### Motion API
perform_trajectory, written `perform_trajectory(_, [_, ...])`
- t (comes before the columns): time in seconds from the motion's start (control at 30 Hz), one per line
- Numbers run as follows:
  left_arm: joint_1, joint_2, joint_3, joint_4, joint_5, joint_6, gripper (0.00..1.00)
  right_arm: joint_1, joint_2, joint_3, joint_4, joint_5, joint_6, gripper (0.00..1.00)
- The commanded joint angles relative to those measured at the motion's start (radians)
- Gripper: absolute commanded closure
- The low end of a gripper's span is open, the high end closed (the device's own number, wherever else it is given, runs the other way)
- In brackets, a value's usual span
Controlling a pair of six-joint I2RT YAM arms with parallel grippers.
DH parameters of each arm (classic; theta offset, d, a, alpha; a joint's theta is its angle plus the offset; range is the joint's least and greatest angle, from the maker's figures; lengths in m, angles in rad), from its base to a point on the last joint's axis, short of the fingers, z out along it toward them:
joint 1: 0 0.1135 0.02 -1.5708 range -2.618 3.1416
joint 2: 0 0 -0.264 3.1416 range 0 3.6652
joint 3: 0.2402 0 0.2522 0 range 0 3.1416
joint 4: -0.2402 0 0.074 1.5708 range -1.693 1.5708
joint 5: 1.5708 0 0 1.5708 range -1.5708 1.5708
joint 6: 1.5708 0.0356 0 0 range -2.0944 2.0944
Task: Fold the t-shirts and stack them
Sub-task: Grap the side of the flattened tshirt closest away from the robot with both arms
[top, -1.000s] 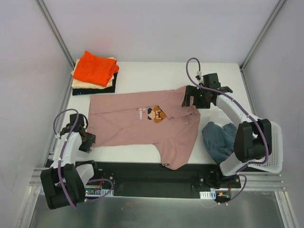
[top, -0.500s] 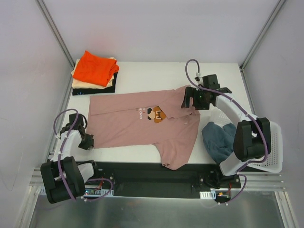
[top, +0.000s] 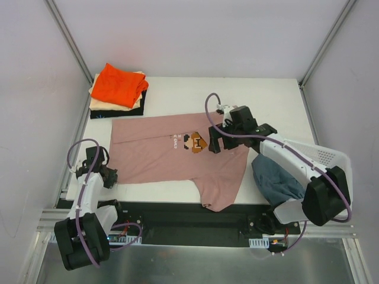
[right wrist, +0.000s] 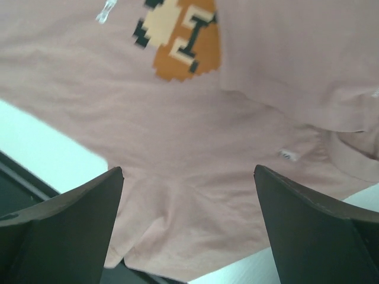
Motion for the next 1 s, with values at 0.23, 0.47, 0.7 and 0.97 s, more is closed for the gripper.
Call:
perform_trajectory(0.23, [0.007, -0.042, -0.016, 0.032, -0.002, 0.057, 1.0, 0.408, -0.091, -0.077, -0.344, 0.145, -0.001, 0.01])
perform_trajectory(0.47, [0.007, -0.039, -0.012, 0.041, 0.011, 0.066, 1.0, 0.53, -0.1, -0.221, -0.359, 0.153, 0.213, 0.13])
perform_trajectory(0.7, [0.007, -0.044, -0.012, 0.046, 0.009, 0.072, 1.0, 0.58, -0.098, -0.307, -0.283, 0.213, 0.32, 0.3])
perform_trajectory(0.97, [0.007, -0.044, -0.012, 0.047, 0.009, 0.081, 1.0, 0.689, -0.009, -0.303, -0.179, 0.128, 0.346, 0.35])
